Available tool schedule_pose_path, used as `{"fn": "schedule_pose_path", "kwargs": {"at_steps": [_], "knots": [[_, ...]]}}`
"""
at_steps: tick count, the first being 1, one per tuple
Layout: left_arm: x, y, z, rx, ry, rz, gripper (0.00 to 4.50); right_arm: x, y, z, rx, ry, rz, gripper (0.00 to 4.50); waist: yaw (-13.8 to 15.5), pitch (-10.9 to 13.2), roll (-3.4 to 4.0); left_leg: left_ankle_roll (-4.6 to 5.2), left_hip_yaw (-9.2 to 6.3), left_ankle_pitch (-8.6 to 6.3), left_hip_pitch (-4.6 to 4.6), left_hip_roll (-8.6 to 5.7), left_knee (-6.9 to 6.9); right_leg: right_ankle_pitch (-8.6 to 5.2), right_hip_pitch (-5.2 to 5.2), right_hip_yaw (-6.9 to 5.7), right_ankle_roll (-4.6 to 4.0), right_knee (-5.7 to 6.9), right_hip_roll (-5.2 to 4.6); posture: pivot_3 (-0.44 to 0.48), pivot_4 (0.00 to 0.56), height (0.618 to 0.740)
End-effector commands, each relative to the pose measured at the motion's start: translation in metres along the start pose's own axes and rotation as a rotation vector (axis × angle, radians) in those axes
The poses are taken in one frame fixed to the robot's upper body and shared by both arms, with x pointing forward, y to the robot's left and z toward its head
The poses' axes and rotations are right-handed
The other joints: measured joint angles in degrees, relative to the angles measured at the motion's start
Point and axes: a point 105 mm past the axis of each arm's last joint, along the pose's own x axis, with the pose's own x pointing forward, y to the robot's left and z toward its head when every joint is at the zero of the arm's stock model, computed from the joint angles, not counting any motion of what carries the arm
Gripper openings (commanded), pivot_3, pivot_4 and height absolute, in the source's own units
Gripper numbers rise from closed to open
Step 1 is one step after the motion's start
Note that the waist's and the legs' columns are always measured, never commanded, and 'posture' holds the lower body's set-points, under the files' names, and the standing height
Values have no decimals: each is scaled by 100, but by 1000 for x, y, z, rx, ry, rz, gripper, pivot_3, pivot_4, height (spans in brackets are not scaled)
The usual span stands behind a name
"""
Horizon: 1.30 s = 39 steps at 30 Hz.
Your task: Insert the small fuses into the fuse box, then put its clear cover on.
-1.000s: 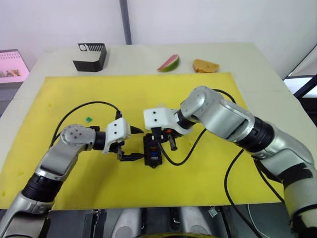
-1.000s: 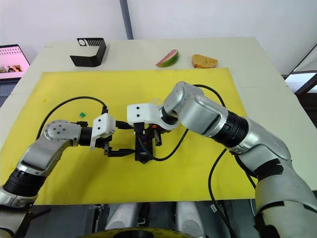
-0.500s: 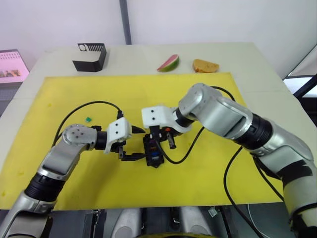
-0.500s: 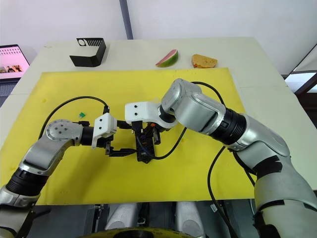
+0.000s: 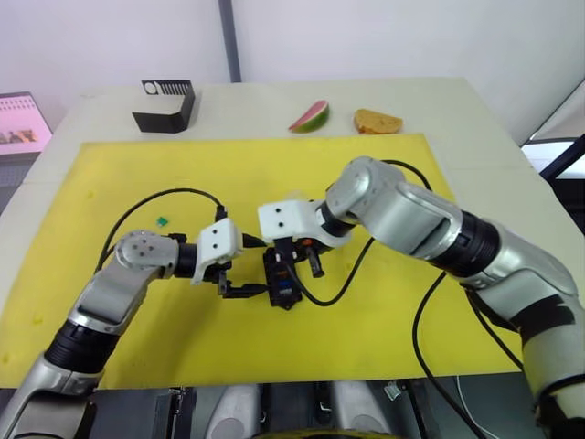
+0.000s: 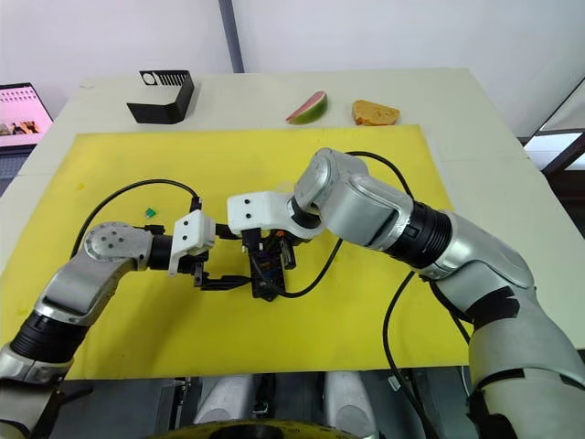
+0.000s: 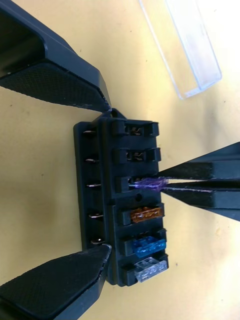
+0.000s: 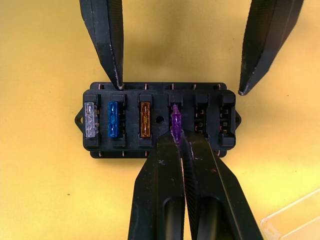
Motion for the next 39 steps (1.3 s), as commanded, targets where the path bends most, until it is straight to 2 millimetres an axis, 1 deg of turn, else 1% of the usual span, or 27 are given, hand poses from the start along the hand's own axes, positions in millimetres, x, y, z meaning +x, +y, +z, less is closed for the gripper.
{"fn": "schedule_pose_path", "kwargs": {"at_steps": [1, 7, 9, 10, 11, 12, 13, 15, 17, 19, 21, 23, 25, 28, 31, 39], "knots": [[-5, 2, 6, 32, -10, 12, 4422, -4, 0, 12, -39, -18, -8, 0, -2, 0, 0, 0, 0, 0, 0, 0, 0, 0, 0, 0, 0, 0, 0, 0, 150, 740], [-6, 2, 5, 30, -7, 14, 4422, -4, 1, 13, -27, -38, -7, 0, -3, 0, 0, -1, 0, 0, 0, 0, 0, 0, 0, 0, 0, 1, 0, 0, 150, 740], [-7, 2, 5, 30, -6, 15, 4500, -6, 2, 14, -27, -54, -6, 668, -3, 0, 0, -1, 0, 0, 0, 0, 0, 0, 0, 0, 0, 1, 0, 0, 150, 740], [-8, 2, 5, 30, -4, 17, 4500, -9, 3, 15, -23, -69, -6, 925, 0, 0, 0, -1, 0, 0, 0, 0, 0, 0, -1, 0, 0, 1, 0, 0, 150, 740], [-9, 2, 5, 30, -2, 18, 4500, -14, 2, 16, -22, -97, -15, 1327, 1, 0, 0, -1, 0, 0, 0, 0, 0, 0, 0, 0, 0, 0, 0, 0, 150, 740], [-9, 2, 5, 30, 0, 19, 4500, -18, 2, 16, -21, -117, -23, 1883, 3, 0, 0, -1, 0, 0, 0, 0, 0, 0, -1, 0, 0, 0, 0, 0, 150, 740], [-10, 3, 6, 30, 1, 20, 4500, -22, 2, 16, -13, -130, -30, 2308, 5, 0, 0, 0, 0, 0, 0, 0, 0, 0, 0, 0, 0, 0, 0, 0, 150, 740], [-11, 2, 6, 30, 1, 20, 4500, -29, 0, 9, 20, -144, -48, 2308, 17, 0, 0, 1, 0, -1, 0, 0, 0, 0, 0, 0, 0, -1, 0, 0, 150, 740], [-12, 3, 8, 30, 0, 21, 4500, -37, 0, -3, 48, -204, -69, 2308, 30, -3, -4, 2, 0, -1, 0, 0, 0, 0, 1, 0, 0, -2, -1, 0, 150, 740], [-13, 3, 9, 30, -2, 21, 4500, -41, 1, -8, 48, -276, -81, 2308, 30, -4, -7, 13, -2, -8, 0, -1, 1, 0, 6, 0, 0, -6, -1, 0, 150, 740], [-14, 3, 9, 29, -3, 19, 4500, -39, 0, -10, 42, -404, -109, 2308, 18, -6, -10, 22, 0, -12, 0, -1, 1, 0, 6, 0, 0, -5, -2, 0, 150, 740], [-15, 4, 11, 26, -5, 15, 4500, -36, 3, -12, 26, -495, -118, 2308, -7, -5, -8, 22, 1, -12, 3, -1, -2, 0, 4, 1, 0, -2, -1, 0, 150, 740], [-16, 4, 12, 25, -6, 11, 4500, -31, 6, -10, 23, -551, -119, 2308, -5, -5, -8, 20, 0, -11, 3, 0, -3, 0, 1, 0, 1, 5, 0, 0, 150, 740], [-17, 4, 13, 25, -4, 2, 4500, -24, 0, -6, 62, -616, -165, 2308, -2, -5, -8, 17, 0, -9, 5, 0, -1, 0, 1, 0, 0, 12, 0, 0, 150, 740], [-19, 5, 13, 28, 3, 1, 4500, -19, -1, -3, 55, -624, -170, 1567, 15, -5, -8, 0, 0, 0, 5, -1, 0, 0, 2, 1, 0, 13, 0, 0, 150, 740], [-18, 5, 14, 28, 5, 1, 4500, -9, 6, -12, 44, -578, -133, 1567, 14, -5, -9, 1, 0, -1, 5, -1, 2, 0, 5, 0, 1, 7, 0, 0, 150, 740]]}}
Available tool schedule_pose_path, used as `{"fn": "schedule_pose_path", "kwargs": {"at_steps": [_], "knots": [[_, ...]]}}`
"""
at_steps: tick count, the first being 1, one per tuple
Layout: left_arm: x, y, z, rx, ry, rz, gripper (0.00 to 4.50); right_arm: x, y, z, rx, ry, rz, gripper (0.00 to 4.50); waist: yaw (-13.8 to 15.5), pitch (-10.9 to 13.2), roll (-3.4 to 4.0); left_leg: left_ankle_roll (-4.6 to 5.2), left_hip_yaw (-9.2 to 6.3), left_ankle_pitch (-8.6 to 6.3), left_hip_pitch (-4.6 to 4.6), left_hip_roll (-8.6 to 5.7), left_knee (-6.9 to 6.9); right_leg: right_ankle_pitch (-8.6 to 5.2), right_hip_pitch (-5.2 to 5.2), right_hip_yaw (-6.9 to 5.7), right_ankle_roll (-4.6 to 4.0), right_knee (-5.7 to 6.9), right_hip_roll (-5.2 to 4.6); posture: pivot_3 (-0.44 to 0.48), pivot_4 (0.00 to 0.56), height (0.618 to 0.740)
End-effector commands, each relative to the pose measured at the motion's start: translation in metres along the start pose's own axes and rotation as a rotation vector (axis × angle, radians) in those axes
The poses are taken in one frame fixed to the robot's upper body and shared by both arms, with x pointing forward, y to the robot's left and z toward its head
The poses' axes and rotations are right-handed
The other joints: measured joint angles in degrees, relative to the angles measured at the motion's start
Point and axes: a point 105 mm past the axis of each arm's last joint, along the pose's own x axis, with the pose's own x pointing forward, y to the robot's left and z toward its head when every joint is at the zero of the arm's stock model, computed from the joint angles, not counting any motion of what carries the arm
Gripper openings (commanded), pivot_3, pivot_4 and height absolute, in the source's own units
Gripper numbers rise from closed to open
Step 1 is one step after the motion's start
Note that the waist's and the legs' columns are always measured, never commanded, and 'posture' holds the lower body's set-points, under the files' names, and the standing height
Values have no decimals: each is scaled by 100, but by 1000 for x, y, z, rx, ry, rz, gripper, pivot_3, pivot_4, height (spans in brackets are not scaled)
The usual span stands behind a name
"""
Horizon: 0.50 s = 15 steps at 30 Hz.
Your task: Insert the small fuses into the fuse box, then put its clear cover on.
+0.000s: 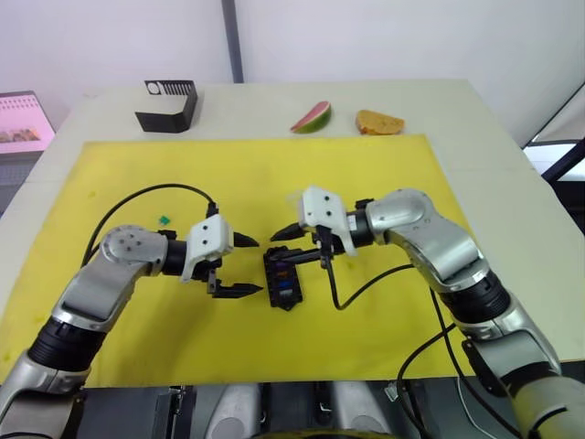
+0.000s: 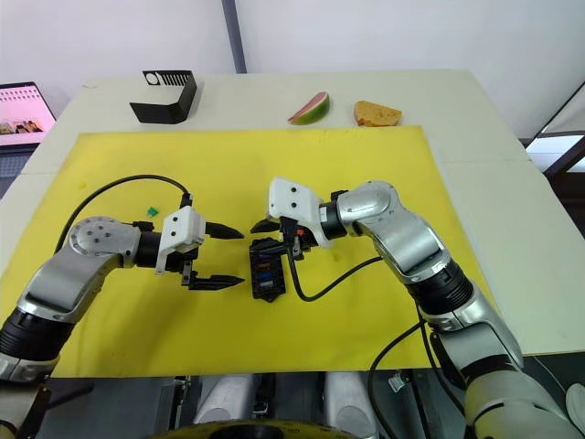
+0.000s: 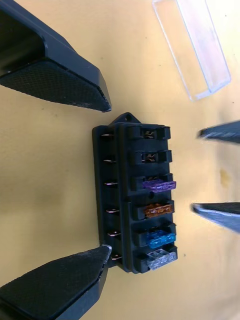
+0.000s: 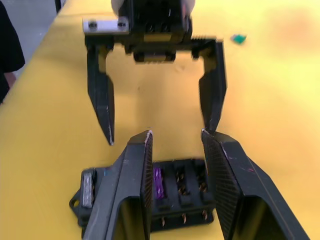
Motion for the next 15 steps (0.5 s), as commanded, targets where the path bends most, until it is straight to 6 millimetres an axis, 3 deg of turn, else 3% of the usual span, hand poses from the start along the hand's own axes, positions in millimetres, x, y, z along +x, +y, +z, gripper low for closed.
{"fn": "schedule_pose_path", "kwargs": {"at_steps": [1, 6, 9, 10, 15], "knots": [[-5, 3, 11, 44, -19, 21, 4500, -2, 2, 3, -40, 3, 12, 1567, -5, 0, 0, 0, 0, 0, 0, 0, 0, 0, 0, 0, 0, 0, 0, 0, 150, 740], [-5, 3, 12, 43, -22, 23, 4500, 0, 3, 5, -31, -49, 12, 1567, -2, 0, 0, 0, 0, 0, 0, 0, 0, 0, 0, 0, 0, 1, 0, 0, 150, 740], [-5, 2, 12, 40, -24, 26, 4500, -1, 9, 16, 13, -203, 39, 214, 2, 0, -1, -1, 0, 0, 0, 0, 0, 0, 0, 0, 0, 0, 0, 0, 150, 740], [-5, 2, 12, 39, -24, 27, 4500, -2, 12, 13, 24, -228, 39, 51, 1, 0, 0, 0, -1, 0, 0, 0, 0, 0, 1, 0, 0, -1, 0, 0, 150, 740], [-5, 0, 12, 36, -27, 27, 4500, 2, 11, -4, 64, -249, 9, 51, 0, -1, -1, 0, -1, 0, 1, 0, 1, 0, 4, 0, 0, -2, 0, 0, 150, 740]]}}
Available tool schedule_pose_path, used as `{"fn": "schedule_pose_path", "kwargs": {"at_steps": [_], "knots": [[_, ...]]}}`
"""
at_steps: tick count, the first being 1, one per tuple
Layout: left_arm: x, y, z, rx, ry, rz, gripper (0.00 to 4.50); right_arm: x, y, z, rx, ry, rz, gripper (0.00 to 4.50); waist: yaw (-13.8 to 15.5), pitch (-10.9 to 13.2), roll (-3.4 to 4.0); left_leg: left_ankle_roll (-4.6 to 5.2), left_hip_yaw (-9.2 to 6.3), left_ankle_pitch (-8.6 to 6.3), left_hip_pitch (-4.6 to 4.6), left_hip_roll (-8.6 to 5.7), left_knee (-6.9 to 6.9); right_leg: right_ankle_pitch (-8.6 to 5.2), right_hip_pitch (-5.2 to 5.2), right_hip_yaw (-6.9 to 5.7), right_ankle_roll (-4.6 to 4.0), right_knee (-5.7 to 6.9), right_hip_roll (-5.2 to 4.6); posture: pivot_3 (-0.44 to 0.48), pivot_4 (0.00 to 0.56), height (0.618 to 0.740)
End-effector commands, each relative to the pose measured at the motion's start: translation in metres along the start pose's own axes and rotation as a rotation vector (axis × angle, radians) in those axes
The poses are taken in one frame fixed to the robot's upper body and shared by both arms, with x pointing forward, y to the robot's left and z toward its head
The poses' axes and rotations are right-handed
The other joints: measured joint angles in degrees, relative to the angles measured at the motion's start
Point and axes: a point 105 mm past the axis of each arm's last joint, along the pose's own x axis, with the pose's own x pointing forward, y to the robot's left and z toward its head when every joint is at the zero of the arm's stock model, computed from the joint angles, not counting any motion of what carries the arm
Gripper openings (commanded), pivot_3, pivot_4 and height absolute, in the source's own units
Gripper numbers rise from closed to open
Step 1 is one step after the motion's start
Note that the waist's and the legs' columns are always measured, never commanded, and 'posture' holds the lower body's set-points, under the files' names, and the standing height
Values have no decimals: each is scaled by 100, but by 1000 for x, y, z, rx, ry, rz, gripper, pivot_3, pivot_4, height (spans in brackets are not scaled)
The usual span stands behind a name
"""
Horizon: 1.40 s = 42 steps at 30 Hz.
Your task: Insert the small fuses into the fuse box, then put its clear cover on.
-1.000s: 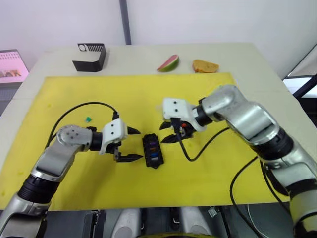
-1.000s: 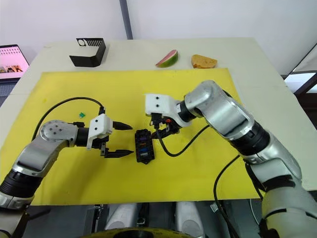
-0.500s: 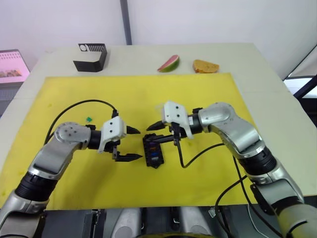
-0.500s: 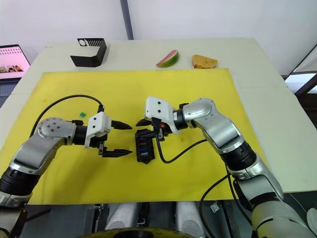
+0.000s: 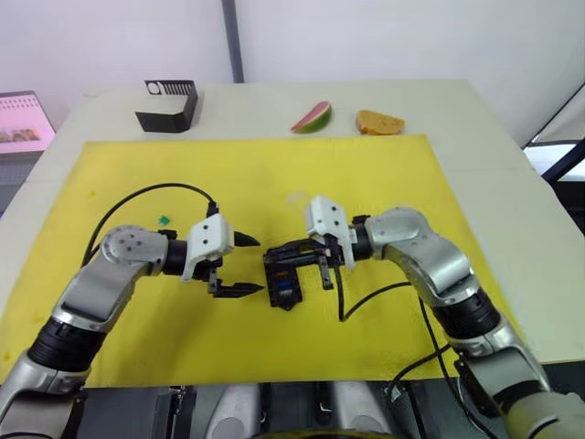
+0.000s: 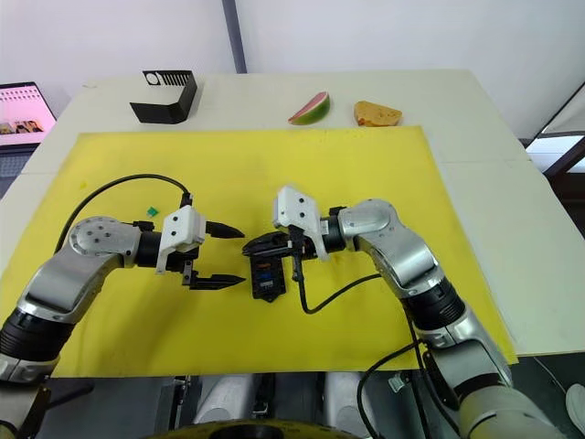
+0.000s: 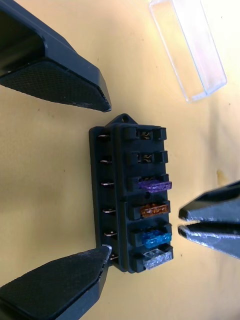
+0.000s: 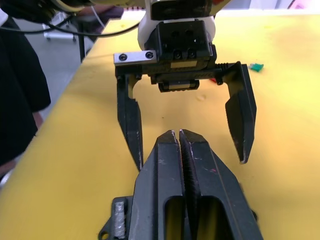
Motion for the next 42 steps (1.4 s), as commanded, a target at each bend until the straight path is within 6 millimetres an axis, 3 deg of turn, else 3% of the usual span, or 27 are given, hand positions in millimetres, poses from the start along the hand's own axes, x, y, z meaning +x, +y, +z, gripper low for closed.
{"fn": "schedule_pose_path", "kwargs": {"at_steps": [1, 33, 35, 39, 42], "knots": [[-6, 1, 11, 40, -17, 16, 4500, -2, -4, 3, -22, -43, -27, 51, -1, 0, 0, 0, 0, 0, 0, 0, 0, 0, -1, 0, 0, 1, 0, 0, 150, 740], [-6, 7, 12, 62, -11, 28, 4500, 6, -5, -46, -3, 189, -30, 51, -1, -1, 0, 7, 0, -4, 23, 0, -2, 0, 15, 0, 0, 4, 1, 0, 150, 740], [-6, 8, 12, 60, -13, 33, 4500, 4, -6, -42, 2, 171, -37, 51, -1, -1, 0, 15, 0, -8, 24, 0, -2, 0, 17, 0, 0, 5, 1, 0, 150, 740], [-12, 11, 13, 19, -50, 84, 4500, -8, -19, -4, 8, 13, -127, 51, 1, -1, 0, 15, 0, -8, 25, 0, -2, 0, 18, 0, 0, 5, 1, 0, 150, 740], [-31, 11, 24, -168, -175, 166, 4500, -35, -20, 24, 55, -71, -198, 51, 1, 0, 2, 15, 0, -8, 18, 0, -2, 0, 12, 0, 0, 4, 1, 0, 150, 740]]}}
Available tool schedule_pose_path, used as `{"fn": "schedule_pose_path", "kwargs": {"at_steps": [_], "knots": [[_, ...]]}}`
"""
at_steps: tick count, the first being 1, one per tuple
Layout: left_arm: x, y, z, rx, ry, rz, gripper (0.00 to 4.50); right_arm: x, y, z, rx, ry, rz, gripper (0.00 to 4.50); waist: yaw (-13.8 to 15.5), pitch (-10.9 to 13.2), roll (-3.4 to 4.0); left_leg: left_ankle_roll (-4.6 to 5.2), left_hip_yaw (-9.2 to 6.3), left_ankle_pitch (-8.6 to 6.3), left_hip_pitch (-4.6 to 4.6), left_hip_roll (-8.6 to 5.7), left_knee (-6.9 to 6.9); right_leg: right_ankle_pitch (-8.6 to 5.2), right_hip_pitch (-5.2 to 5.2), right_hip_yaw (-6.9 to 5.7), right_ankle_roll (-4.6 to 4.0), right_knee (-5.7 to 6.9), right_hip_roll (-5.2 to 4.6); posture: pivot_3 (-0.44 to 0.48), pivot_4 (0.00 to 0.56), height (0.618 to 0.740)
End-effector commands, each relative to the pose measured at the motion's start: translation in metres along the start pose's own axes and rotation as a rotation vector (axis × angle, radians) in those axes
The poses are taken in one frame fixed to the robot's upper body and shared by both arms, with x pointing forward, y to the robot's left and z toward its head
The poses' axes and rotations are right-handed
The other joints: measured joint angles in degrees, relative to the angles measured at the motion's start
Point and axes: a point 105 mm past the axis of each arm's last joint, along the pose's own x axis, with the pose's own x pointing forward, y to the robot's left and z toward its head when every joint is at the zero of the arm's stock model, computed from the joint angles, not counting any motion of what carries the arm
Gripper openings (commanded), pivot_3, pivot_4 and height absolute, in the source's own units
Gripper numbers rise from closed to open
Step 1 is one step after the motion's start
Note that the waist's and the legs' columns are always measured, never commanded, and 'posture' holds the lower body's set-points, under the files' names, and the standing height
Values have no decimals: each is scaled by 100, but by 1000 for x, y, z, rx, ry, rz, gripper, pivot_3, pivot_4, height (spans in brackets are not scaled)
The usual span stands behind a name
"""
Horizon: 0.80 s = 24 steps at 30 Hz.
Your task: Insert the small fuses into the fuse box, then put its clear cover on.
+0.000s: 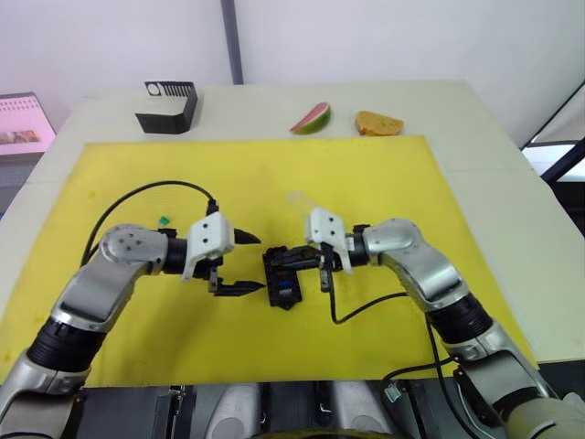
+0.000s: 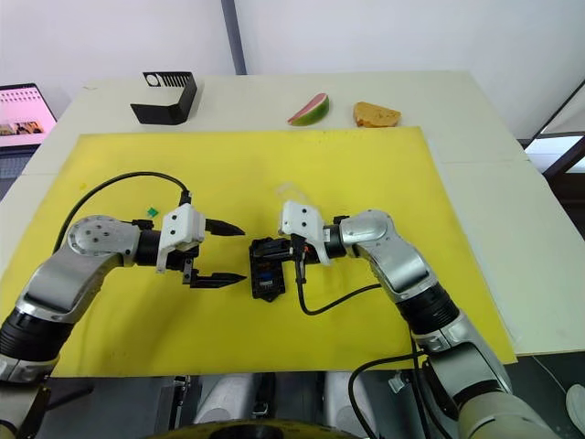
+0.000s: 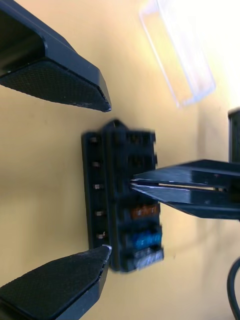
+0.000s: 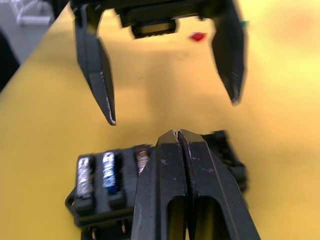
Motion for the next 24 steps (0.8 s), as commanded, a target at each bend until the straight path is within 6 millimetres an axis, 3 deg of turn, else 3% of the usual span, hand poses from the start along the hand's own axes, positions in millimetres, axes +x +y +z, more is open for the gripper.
{"fn": "schedule_pose_path", "kwargs": {"at_steps": [1, 4, 9, 13, 16, 19, 21, 24], "knots": [[-31, 2, 20, -193, -159, 123, 4500, -43, 0, 47, 1, -146, -95, 51, 0, 1, 1, 0, -1, 0, -9, 0, 0, 0, -7, 0, 0, 0, -1, 0, 150, 740], [-60, -1, 12, -338, -195, 246, 4500, -77, 2, 48, 51, -134, -197, 51, 5, 0, 1, 4, -4, -3, -14, 2, -3, 0, -9, 0, 0, -10, -1, 0, 150, 740], [-108, -13, -13, -587, -211, 405, 4500, -124, -4, 16, 65, 35, -385, 2325, 11, 1, 1, 13, -3, -8, 7, 2, -3, 0, 16, 1, 0, -14, -2, 0, 150, 740], [-158, -40, -50, -738, -134, 581, 4500, -171, -17, -8, 95, 129, -580, 4459, -7, 2, 3, 13, 3, -9, 39, 3, -16, -2, 38, 4, -2, -17, -2, 0, 150, 740], [-191, -58, -77, -822, -73, 708, 4500, -195, -25, -20, 85, 183, -683, 4459, 9, 2, 4, 15, 2, -10, 69, 5, -23, -5, 71, 4, -5, -29, -3, 0, 150, 740], [-217, -63, -105, -827, -12, 863, 4500, -205, -27, -25, 88, 184, -727, 4459, 50, 1, 5, 15, 2, -11, 74, 5, -21, -14, 79, 4, -21, -33, -5, 0, 150, 740], [-218, -64, -111, -821, 9, 880, 4500, -203, -28, -25, 88, 173, -729, 4459, 86, 1, 5, 15, 3, -11, 74, 5, -21, -14, 79, 4, -21, -33, -6, 0, 150, 740], [-207, -59, -101, -846, -58, 819, 4500, -191, -27, -18, 70, 145, -697, 4459, 128, 0, 3, 20, 3, -14, 71, 6, -20, -12, 78, 4, -18, -35, -8, 0, 150, 740]]}}
